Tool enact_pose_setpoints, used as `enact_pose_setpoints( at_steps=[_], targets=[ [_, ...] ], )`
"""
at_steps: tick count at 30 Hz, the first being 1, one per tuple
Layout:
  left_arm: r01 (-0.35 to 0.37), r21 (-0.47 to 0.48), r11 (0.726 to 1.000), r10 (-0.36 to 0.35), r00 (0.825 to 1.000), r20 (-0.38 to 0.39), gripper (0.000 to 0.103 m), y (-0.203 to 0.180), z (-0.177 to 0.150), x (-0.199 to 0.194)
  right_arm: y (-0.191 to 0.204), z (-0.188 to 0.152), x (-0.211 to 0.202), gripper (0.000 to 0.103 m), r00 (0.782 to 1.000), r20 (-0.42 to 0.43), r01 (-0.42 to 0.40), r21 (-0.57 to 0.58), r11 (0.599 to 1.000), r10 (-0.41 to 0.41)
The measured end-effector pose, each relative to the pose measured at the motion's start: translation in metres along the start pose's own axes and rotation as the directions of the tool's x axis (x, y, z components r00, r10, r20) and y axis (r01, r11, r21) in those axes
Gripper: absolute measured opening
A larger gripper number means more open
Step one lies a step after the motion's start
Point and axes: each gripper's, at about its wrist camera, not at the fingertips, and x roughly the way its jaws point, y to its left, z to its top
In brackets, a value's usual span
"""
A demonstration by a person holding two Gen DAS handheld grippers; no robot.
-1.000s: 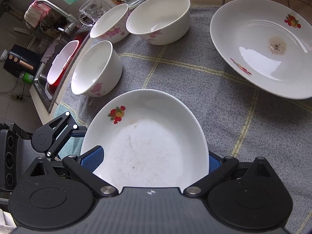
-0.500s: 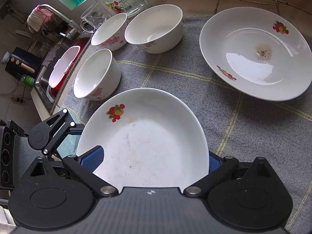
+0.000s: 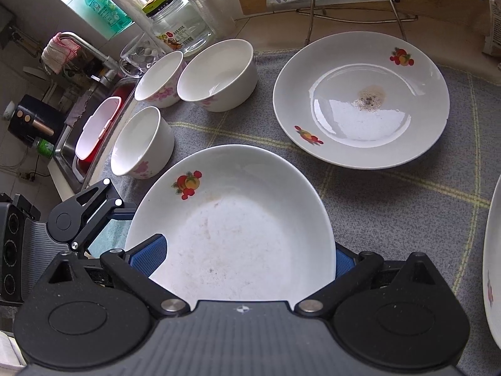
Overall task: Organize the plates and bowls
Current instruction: 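Carry the large flowered plate with the right gripper toward the placed stained plate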
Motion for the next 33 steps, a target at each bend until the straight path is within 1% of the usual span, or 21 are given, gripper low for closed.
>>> enact_pose_setpoints(
  at_steps=[16, 26, 33],
  targets=[
    [0.037, 0.058, 0.998, -0.037, 0.999, 0.005, 0.102, -0.021, 0.052, 0.039, -0.055, -0.009, -0.045, 0.103, 0.998, 0.063, 0.026, 0.05, 0.998, -0.029],
    [0.062, 0.078, 0.995, -0.062, 0.998, 0.003, 0.102, -0.033, 0.081, 0.068, -0.091, -0.012, -0.067, 0.103, 0.994, 0.096, 0.043, 0.074, 0.996, -0.05],
    [0.076, 0.099, 0.992, -0.076, 0.997, -0.002, 0.102, -0.033, 0.101, 0.084, -0.116, -0.018, -0.083, 0.103, 0.991, 0.118, 0.049, 0.094, 0.994, -0.06]
  ],
)
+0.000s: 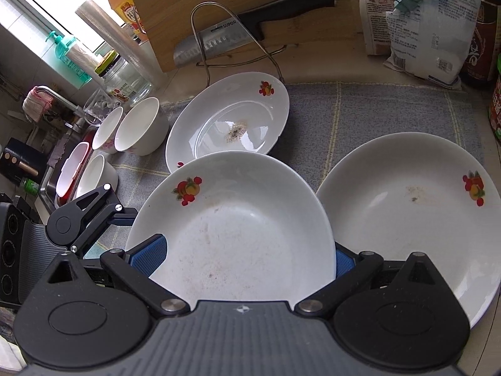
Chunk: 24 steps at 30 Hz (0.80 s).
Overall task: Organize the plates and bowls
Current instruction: 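Carry the large flowered plate with the right gripper toward the placed stained plate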
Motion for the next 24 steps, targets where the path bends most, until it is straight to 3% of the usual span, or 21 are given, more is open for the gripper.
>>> enact_pose_setpoints(
  at_steps=[24],
  targets=[
    [0.05, 0.041, 0.998, -0.049, 0.998, -0.029, 0.102, 0.002, 0.056, 0.054, -0.076, 0.007, -0.032, 0.103, 0.998, 0.07, 0.006, 0.08, 0.997, -0.012]
  ],
)
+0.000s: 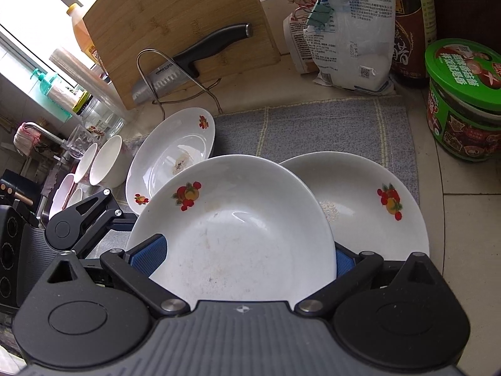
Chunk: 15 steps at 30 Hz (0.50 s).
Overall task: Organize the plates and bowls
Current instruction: 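Carry the large flowered plate with the right gripper toward the placed stained plate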
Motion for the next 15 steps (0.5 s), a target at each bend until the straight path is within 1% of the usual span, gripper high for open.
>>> enact_pose_setpoints(
  at_steps=[15],
  targets=[
    [0.029, 0.0, 1.0, -0.029, 0.999, -0.025, 0.102, -0.004, 0.012, 0.018, -0.026, -0.007, -0.002, 0.103, 1.0, 0.01, 0.005, 0.029, 1.0, -0.005]
  ],
)
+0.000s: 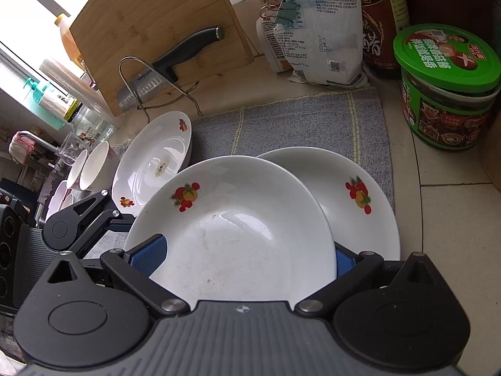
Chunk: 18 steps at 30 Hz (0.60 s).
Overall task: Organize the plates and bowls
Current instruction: 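Carry the large flowered plate with the right gripper toward the placed stained plate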
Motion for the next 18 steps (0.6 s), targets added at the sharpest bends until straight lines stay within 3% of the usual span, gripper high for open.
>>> enact_pose_setpoints(
  at_steps=[18],
  targets=[
    [0.019, -0.027, 0.999, -0.02, 1.0, -0.024, 0.102, 0.003, 0.003, 0.013, -0.015, -0.006, 0.003, 0.103, 1.0, 0.008, 0.007, 0.012, 1.0, -0.007]
  ],
)
